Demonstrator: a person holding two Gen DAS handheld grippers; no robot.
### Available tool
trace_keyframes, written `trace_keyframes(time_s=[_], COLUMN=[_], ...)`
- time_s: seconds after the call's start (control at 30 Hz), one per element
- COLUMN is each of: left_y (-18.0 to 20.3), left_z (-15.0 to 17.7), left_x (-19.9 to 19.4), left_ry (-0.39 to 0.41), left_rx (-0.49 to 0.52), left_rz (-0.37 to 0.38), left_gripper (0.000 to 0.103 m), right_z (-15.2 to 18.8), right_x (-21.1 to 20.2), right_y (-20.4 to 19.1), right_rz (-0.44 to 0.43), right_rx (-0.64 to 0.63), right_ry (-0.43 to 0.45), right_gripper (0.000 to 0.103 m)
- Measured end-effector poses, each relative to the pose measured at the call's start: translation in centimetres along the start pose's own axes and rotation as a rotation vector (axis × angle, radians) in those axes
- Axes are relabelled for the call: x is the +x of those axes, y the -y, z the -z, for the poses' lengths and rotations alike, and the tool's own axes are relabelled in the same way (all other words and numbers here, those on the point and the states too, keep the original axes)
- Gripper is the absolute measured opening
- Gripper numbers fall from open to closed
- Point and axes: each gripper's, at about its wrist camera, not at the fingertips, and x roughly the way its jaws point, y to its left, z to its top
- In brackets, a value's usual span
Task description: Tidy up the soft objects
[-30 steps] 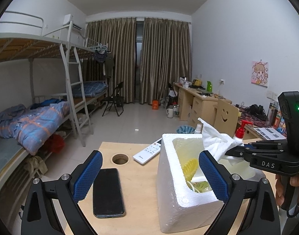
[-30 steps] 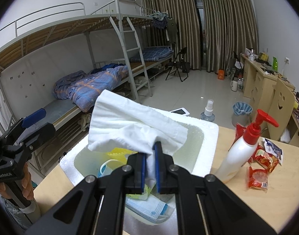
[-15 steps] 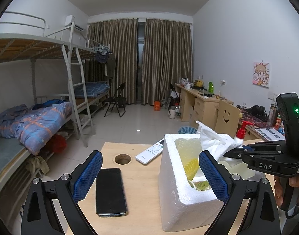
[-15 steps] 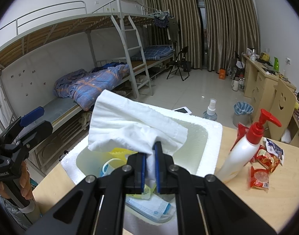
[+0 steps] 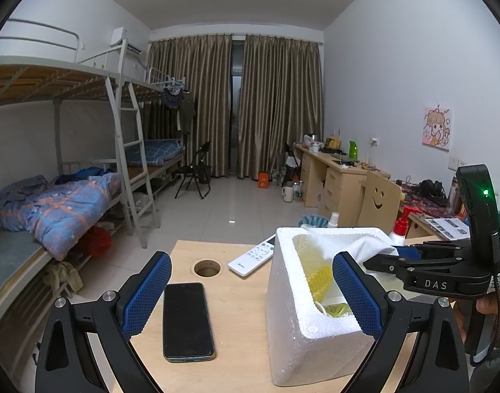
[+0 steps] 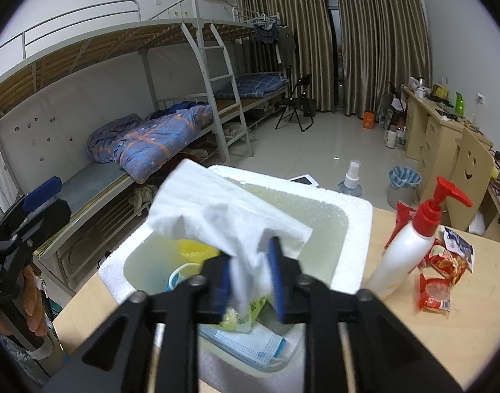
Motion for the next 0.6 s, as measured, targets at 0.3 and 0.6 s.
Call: trace_keyframes(time_s=[0.3, 0.6], left_y=[0.1, 0.3], left_z=[-0.2, -0.2], left_x=[-0.4, -0.6], left_ry=[0.000, 0.001], left_rx=[-0.004, -0.006], left_rz=[0.002, 0.005], left_gripper=[0.099, 0.099], right_z=[0.1, 0.4], right_x=[-0.2, -1.2], right_y=[0.5, 0.6], right_rz=[0.012, 0.017], right_rx=[0.020, 0.026], right_ry=[0.009, 0.035], right_gripper=[0.054, 0.073])
